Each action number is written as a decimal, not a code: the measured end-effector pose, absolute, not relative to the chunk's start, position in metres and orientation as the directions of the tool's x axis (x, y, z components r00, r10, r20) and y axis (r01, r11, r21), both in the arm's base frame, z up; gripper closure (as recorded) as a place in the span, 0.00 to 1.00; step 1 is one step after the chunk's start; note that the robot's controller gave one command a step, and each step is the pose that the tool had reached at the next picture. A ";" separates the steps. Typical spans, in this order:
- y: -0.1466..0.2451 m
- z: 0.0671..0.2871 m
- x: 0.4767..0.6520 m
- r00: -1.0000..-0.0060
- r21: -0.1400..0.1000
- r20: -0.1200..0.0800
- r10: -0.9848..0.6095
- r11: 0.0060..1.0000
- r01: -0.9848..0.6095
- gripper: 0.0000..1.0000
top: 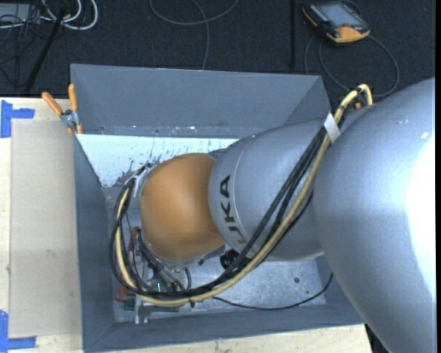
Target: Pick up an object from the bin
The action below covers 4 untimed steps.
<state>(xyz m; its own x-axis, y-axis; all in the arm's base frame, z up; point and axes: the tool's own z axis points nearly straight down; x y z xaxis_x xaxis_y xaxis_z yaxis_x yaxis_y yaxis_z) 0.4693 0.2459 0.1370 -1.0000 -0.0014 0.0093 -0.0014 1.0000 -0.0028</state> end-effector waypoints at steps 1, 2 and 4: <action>0.245 0.140 0.472 -1.000 -0.001 0.003 0.003 1.000 0.003 0.00; 0.241 0.082 0.497 -0.980 0.016 -0.017 0.201 0.980 0.200 1.00; 0.233 0.128 0.488 -0.983 -0.003 0.005 0.183 0.983 0.183 1.00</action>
Offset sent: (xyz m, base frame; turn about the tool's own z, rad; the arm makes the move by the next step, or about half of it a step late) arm 0.0194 -0.0083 -0.0670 0.1999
